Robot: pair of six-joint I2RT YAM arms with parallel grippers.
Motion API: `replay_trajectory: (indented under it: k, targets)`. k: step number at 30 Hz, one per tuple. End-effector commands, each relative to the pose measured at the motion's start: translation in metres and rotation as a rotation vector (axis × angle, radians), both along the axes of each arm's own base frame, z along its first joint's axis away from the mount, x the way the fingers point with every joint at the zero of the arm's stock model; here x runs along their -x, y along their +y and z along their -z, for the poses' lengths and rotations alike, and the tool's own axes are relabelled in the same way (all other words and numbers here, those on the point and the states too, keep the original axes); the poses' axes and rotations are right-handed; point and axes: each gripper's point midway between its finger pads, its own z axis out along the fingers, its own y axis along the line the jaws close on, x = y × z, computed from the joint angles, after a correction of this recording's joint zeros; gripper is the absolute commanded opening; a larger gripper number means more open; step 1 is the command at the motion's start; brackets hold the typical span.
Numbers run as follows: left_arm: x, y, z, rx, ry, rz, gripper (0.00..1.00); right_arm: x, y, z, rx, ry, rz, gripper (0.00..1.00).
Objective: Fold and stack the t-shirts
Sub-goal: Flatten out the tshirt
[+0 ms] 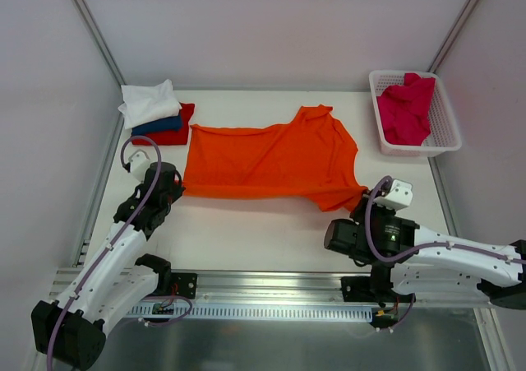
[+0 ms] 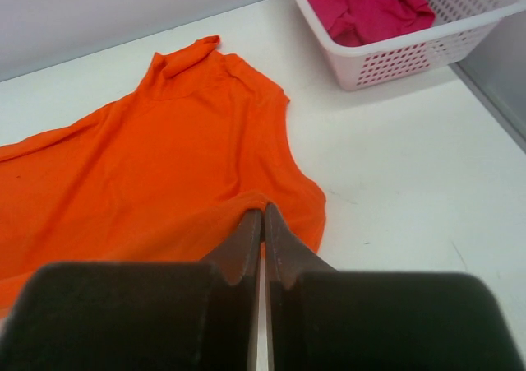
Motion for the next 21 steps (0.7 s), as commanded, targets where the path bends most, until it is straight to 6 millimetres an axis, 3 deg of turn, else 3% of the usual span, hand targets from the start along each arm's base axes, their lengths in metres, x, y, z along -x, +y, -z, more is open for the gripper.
replay_trajectory:
  k: [1,8,16,21]
  targets:
    - [-0.009,-0.006,-0.012,0.002,-0.043,0.032,0.00,0.004,-0.049,-0.019,0.372,0.031,0.042,0.00]
    - [-0.010,-0.008,-0.010,0.007,-0.043,0.040,0.00,-0.004,-0.044,-0.031,0.498,0.031,0.082,0.00]
    - [-0.009,-0.008,-0.010,0.003,-0.046,0.048,0.00,-0.025,-0.021,-0.074,0.680,-0.061,0.137,0.00]
    - [-0.009,-0.008,-0.010,0.003,-0.047,0.046,0.00,-0.041,-0.017,-0.085,0.836,-0.057,0.213,0.00]
